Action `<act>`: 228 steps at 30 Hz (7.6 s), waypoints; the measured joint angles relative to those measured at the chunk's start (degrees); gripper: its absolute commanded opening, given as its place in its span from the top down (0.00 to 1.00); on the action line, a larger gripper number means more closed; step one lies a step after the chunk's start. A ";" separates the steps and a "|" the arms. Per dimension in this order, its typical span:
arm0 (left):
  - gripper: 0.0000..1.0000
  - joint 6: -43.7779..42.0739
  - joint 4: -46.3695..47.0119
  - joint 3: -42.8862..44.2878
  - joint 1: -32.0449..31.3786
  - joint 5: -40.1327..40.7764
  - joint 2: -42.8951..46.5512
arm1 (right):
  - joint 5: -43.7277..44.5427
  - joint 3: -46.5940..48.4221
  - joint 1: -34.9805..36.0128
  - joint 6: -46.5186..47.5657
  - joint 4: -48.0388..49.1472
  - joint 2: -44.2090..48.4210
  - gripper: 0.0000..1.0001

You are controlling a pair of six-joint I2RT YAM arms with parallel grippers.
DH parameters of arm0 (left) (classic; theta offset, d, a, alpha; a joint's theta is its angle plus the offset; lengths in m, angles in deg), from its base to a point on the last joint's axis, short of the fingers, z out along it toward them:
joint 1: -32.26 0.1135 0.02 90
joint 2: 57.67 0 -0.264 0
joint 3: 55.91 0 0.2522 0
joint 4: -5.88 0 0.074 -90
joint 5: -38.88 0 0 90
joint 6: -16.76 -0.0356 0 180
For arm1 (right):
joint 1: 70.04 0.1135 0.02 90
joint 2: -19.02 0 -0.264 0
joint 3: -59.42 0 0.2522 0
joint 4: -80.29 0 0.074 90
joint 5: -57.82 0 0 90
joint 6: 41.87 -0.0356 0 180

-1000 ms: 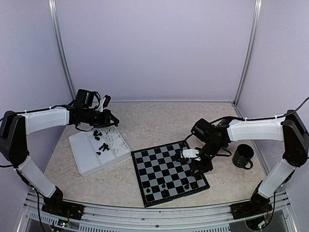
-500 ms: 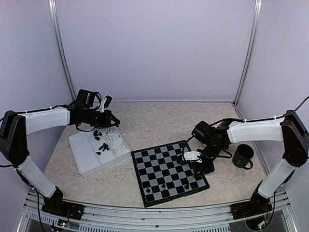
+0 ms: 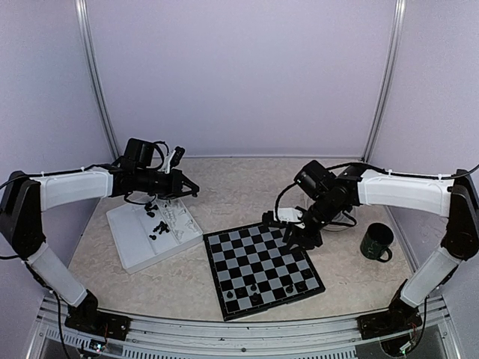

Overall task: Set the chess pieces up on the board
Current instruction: Place the pawn on the chessboard, then pick up the pawn from the chessboard, then place the pawn on b7, then pick up the king from the storage box.

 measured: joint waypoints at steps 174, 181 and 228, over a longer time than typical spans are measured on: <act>0.70 -6.01 -12.22 5.27 -29.55 43.93 -0.02 | 12.00 -19.65 -14.97 -3.10 32.68 14.45 0.62; 0.74 -3.98 -19.63 -4.94 -14.53 49.40 3.06 | 11.21 -19.65 -14.97 -2.97 32.46 14.45 0.62; 0.83 -14.58 -18.84 -1.38 3.06 39.28 -12.07 | 8.20 -19.65 -14.99 -2.49 29.90 12.96 0.62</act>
